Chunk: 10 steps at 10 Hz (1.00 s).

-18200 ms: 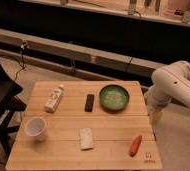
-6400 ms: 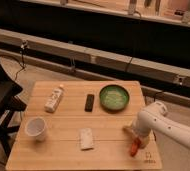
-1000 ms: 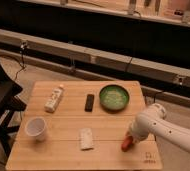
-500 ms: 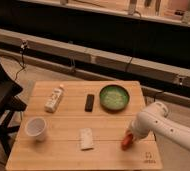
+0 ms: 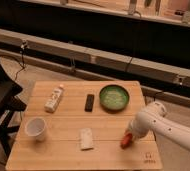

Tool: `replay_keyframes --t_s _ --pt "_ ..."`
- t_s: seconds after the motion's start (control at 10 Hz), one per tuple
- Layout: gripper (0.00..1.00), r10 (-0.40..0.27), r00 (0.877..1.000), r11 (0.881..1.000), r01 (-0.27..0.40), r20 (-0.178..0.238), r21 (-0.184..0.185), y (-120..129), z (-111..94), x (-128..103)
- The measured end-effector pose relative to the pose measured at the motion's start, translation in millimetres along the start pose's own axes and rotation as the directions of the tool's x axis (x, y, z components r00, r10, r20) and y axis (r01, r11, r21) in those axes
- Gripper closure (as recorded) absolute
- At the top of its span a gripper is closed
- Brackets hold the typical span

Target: Drag the pepper across the table

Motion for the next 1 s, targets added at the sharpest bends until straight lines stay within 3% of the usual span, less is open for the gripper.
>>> replay_keyframes --t_s 1.0 --pt "1.0 -0.01 1.0 1.0 0.01 0.0 -0.002 -15 0 12"
